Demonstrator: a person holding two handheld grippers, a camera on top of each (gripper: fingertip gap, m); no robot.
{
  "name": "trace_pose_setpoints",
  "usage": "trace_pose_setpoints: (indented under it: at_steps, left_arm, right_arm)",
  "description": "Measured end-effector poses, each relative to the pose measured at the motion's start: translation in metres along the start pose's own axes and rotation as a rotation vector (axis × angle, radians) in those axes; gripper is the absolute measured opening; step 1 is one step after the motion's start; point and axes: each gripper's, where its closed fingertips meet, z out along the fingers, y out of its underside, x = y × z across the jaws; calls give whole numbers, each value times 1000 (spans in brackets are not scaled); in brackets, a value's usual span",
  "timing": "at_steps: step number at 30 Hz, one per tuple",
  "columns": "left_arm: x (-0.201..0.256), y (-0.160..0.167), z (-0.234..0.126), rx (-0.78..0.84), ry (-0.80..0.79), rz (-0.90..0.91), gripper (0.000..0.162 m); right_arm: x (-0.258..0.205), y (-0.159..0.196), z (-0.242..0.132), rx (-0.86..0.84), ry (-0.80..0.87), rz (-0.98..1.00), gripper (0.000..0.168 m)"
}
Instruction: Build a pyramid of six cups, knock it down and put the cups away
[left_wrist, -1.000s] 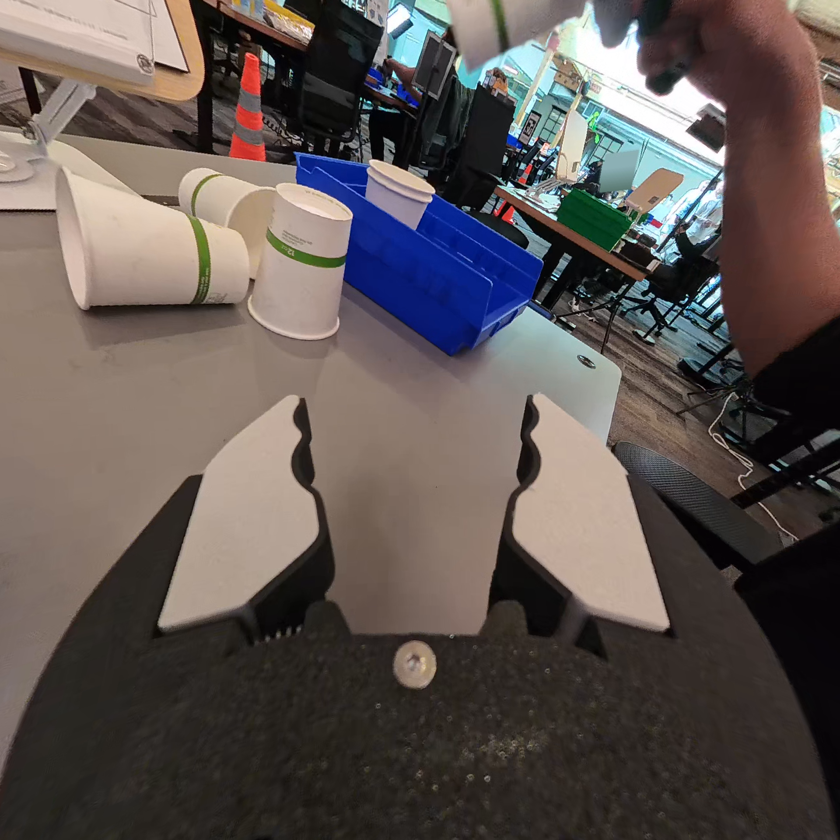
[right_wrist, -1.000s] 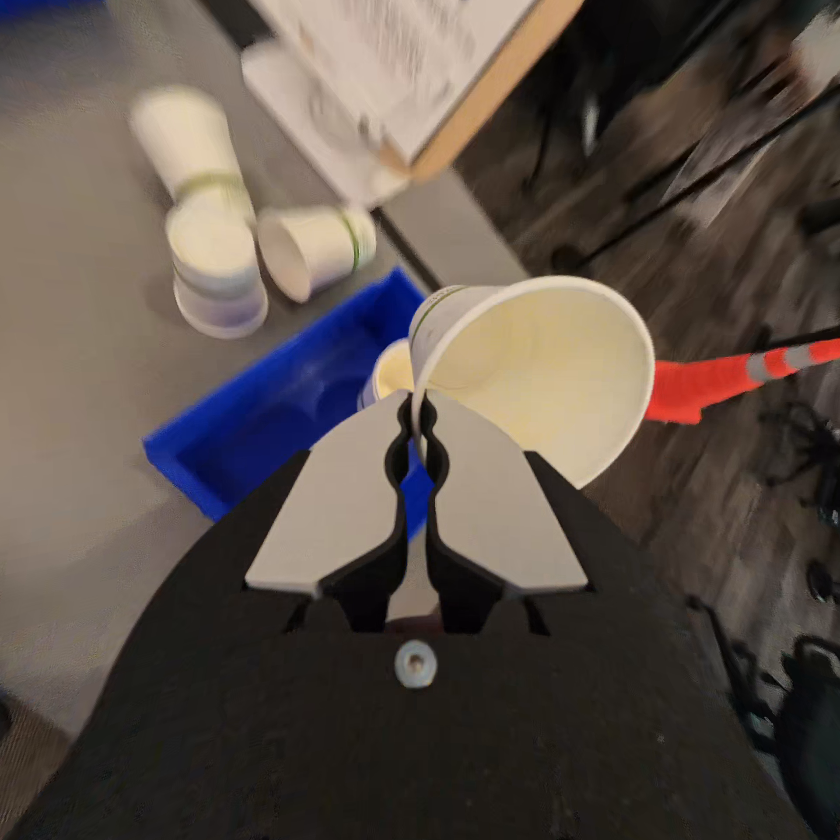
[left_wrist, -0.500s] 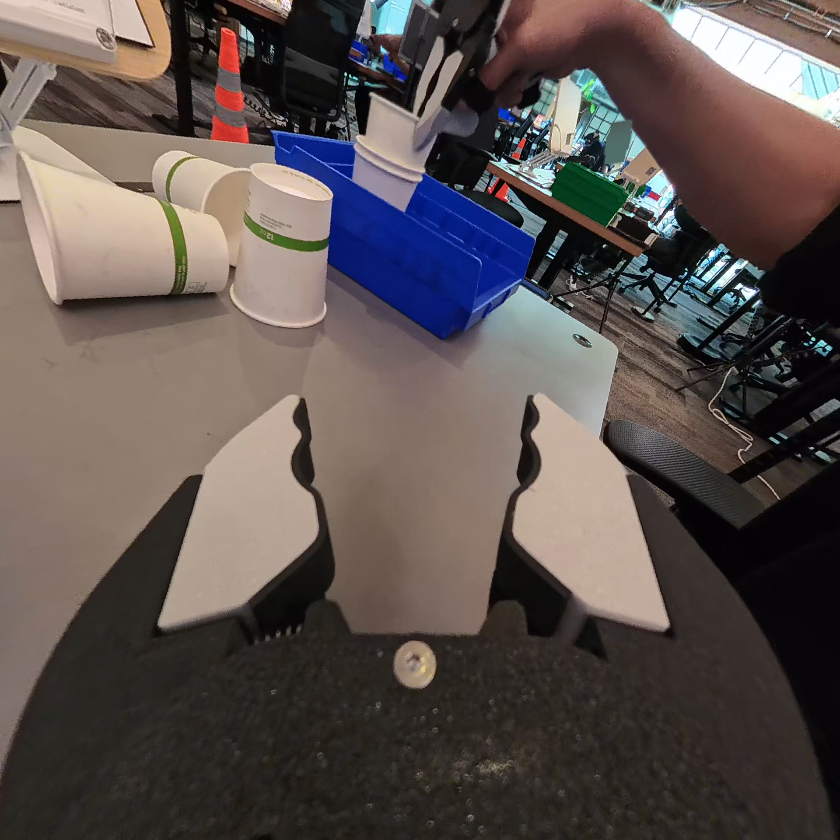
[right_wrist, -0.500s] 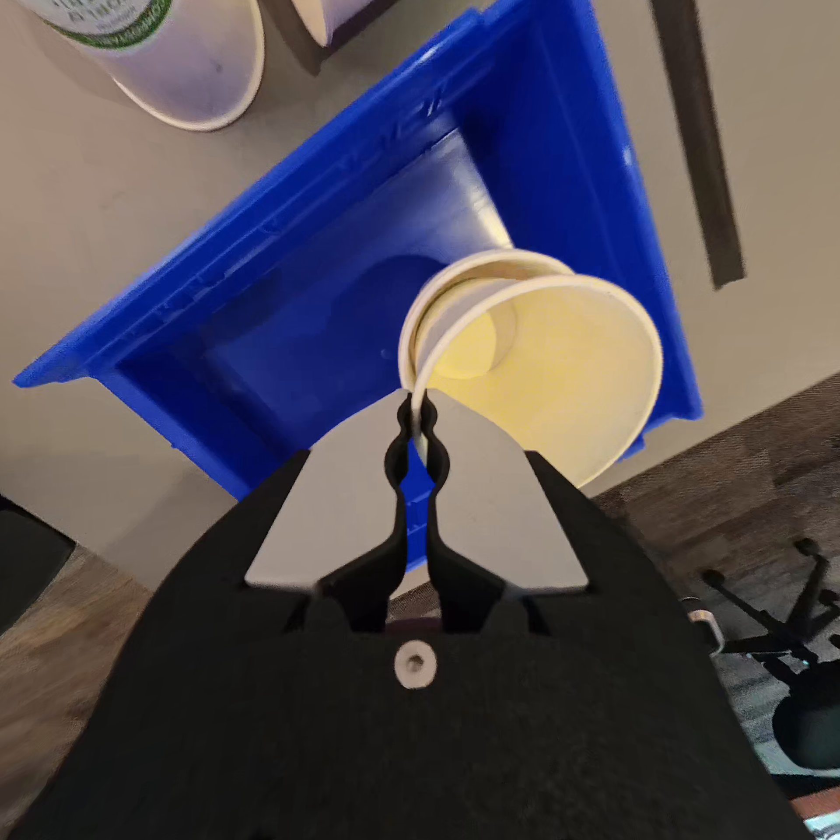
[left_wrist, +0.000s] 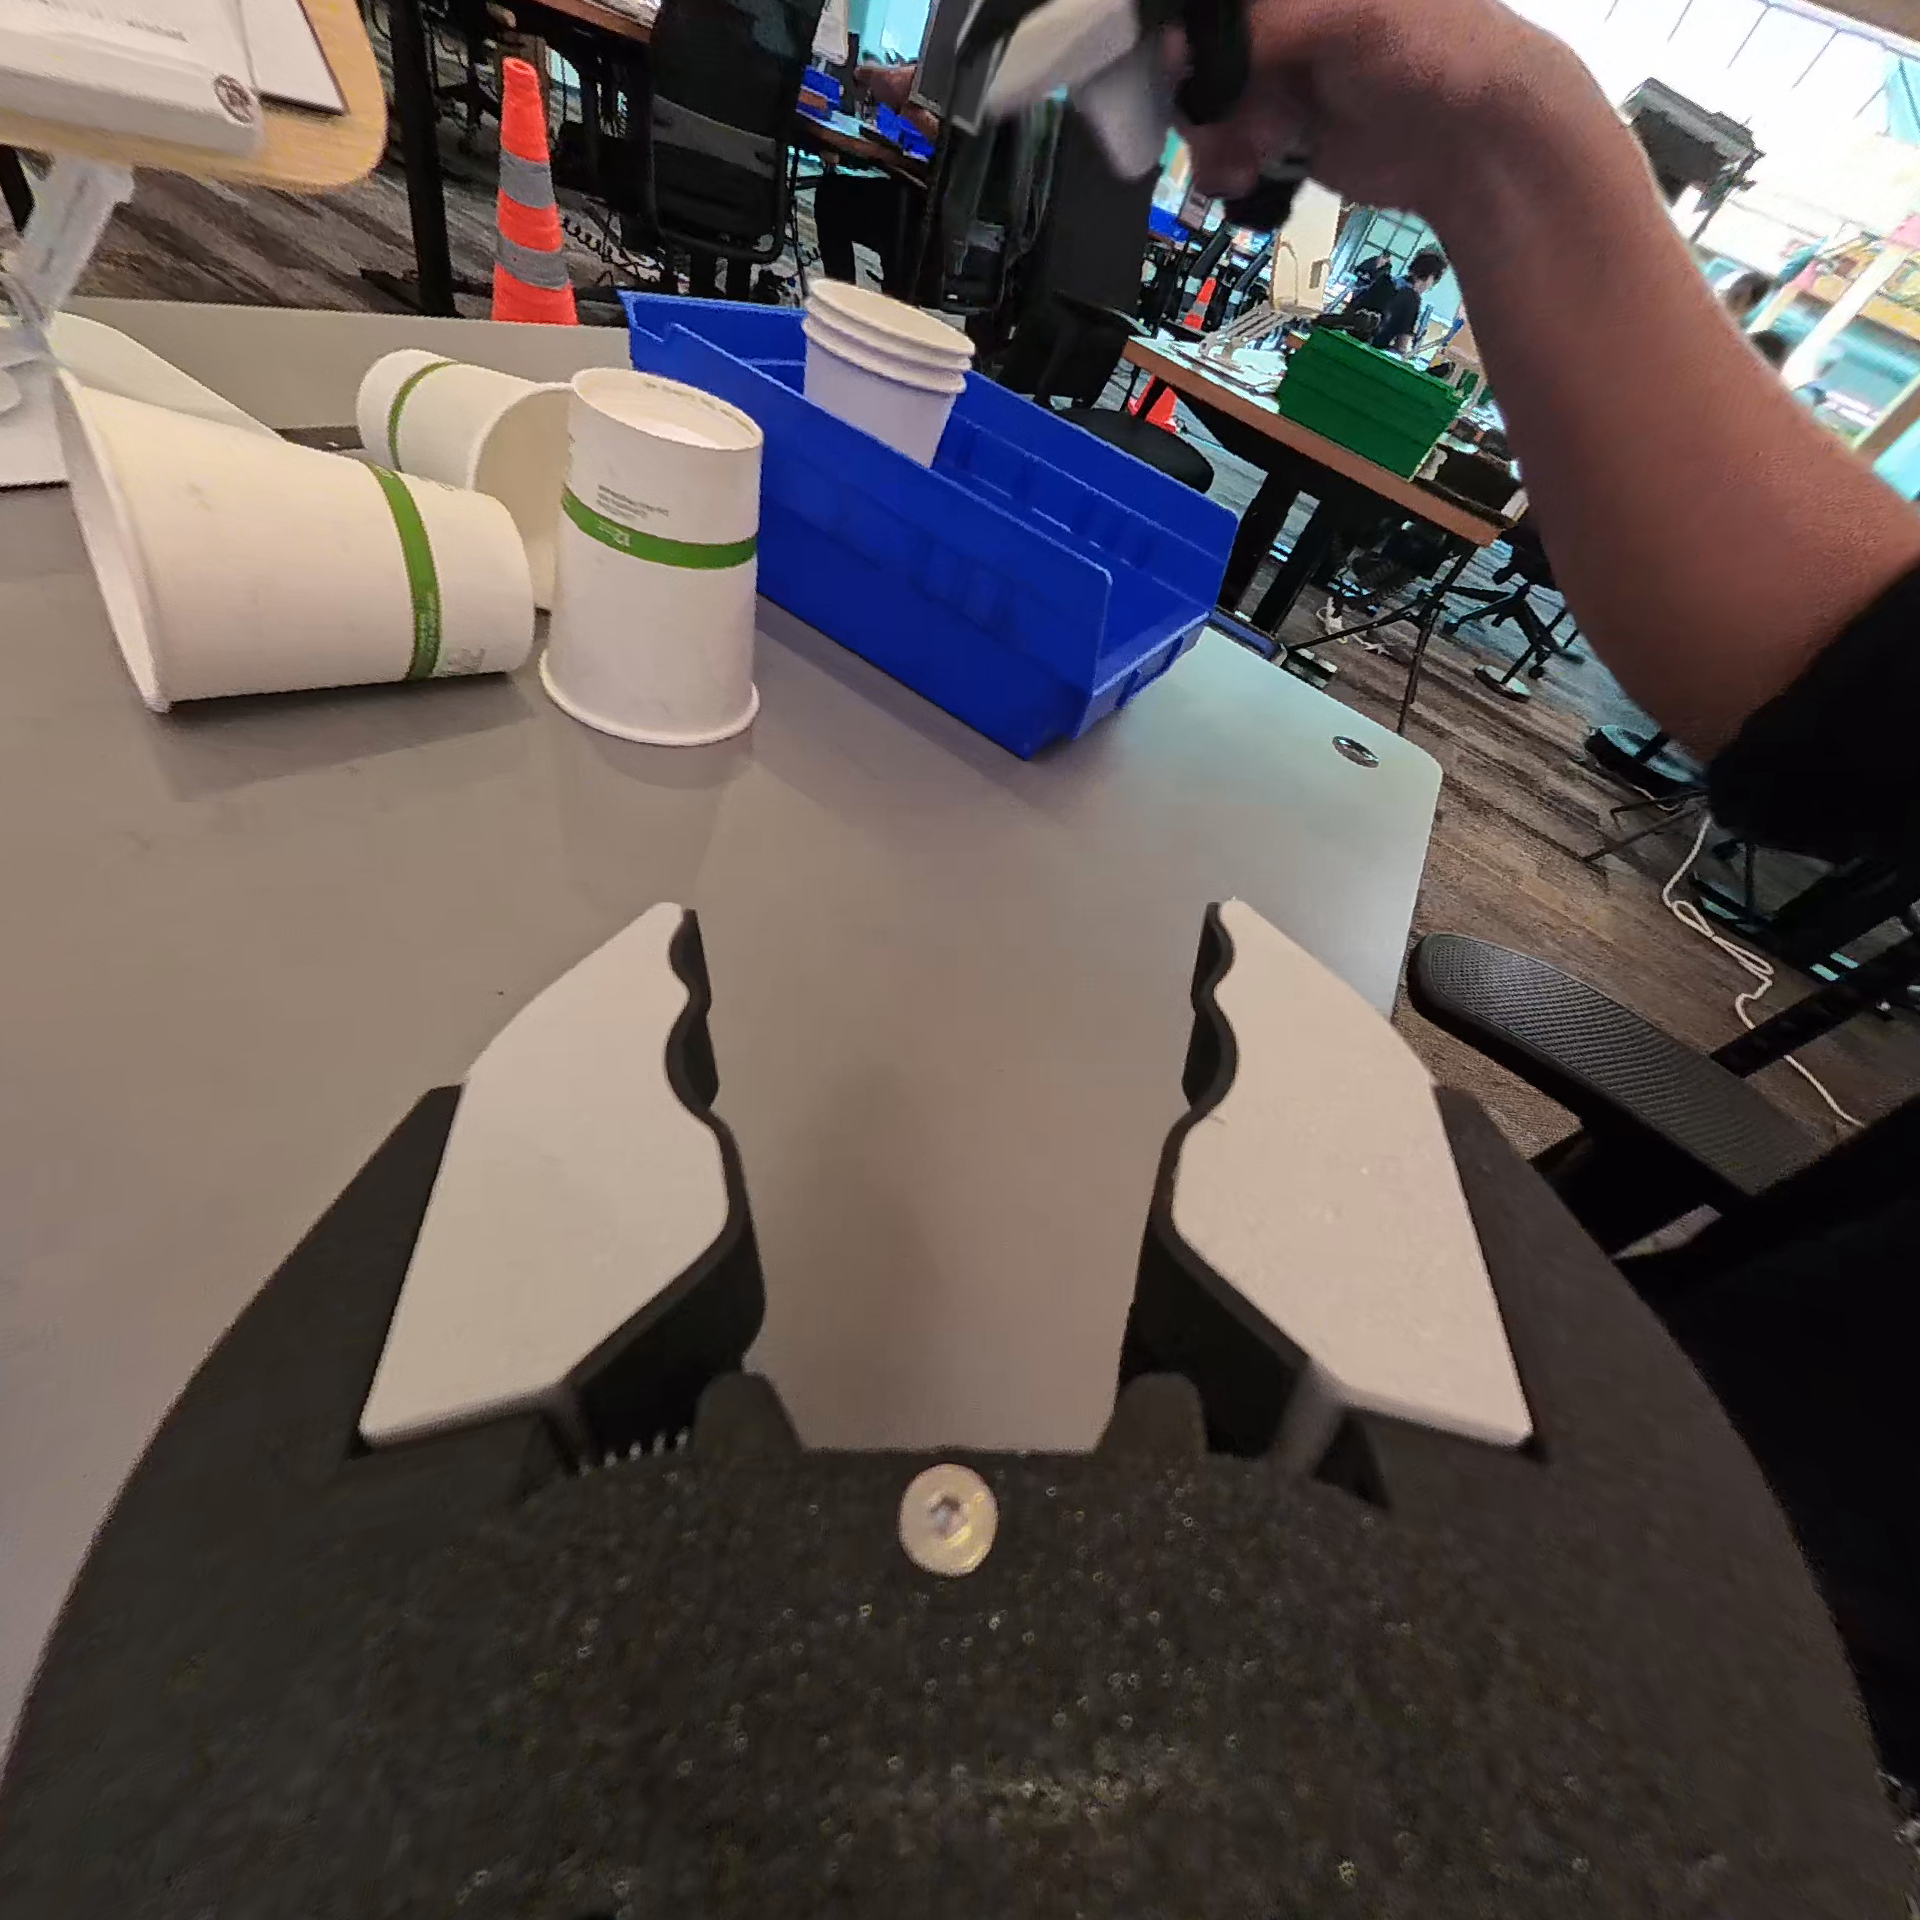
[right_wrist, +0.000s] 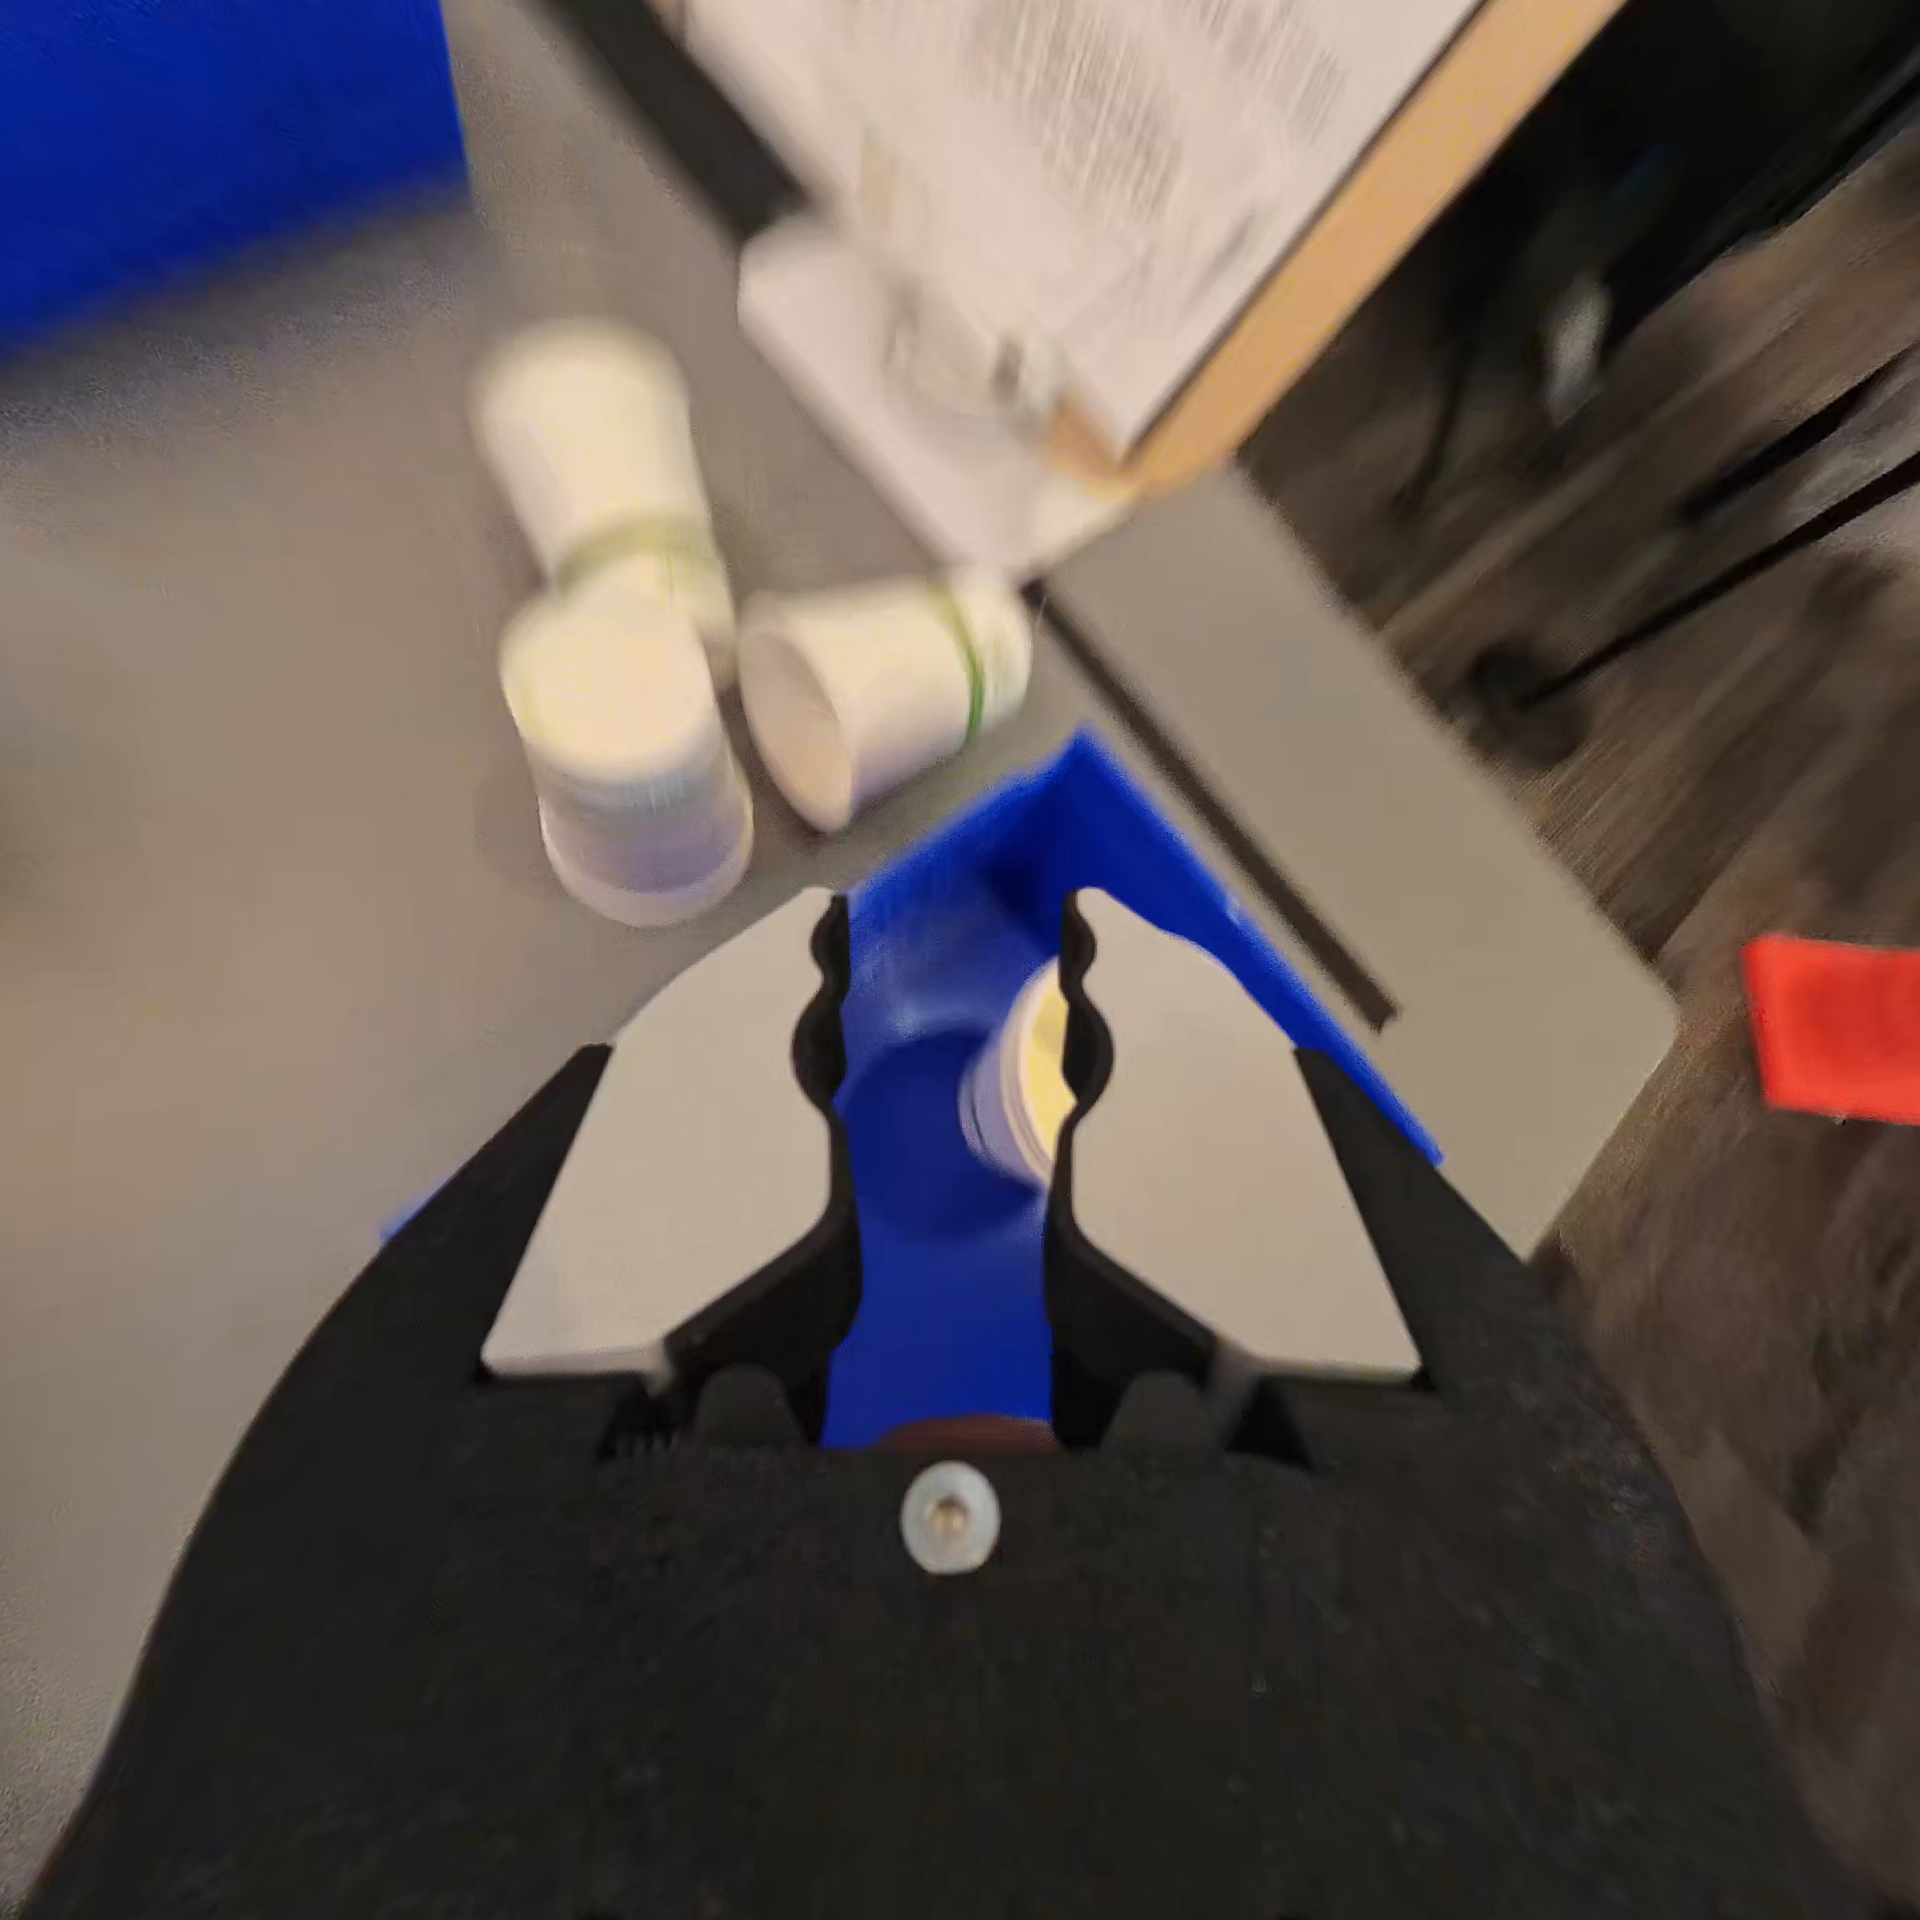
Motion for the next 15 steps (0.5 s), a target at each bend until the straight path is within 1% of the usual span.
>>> trace_pose_setpoints:
  at_steps: [1,3,5,8,9,11,12,14,15]
  left_arm:
    - [-2,-1,-1,4,-6,0,88]
    - [-4,-1,-1,7,-12,-11,88]
    - [-6,-2,-1,16,-18,-25,88]
    - [-9,-3,-3,32,-36,-44,88]
    - [-11,-4,-3,38,-45,-49,88]
    - [-14,-4,-5,45,-61,-60,88]
    - [-15,-4,-6,47,-68,-62,88]
    - [-17,-4,-8,51,-78,-57,88]
    - [-19,-4,-8,49,-85,-50,87]
  right_arm:
    - [-13,-16,-10,130,52,29,39]
    - [-50,-33,-23,343,110,74,48]
    - [-98,-36,-28,502,109,101,49]
    - [-155,-28,-25,666,142,190,49]
    - [-172,-22,-20,700,135,238,49]
    - [-201,-5,-2,708,110,310,52]
    - [-212,5,9,691,117,324,55]
    - [-226,26,32,601,139,284,70]
    - [-229,35,40,560,148,275,71]
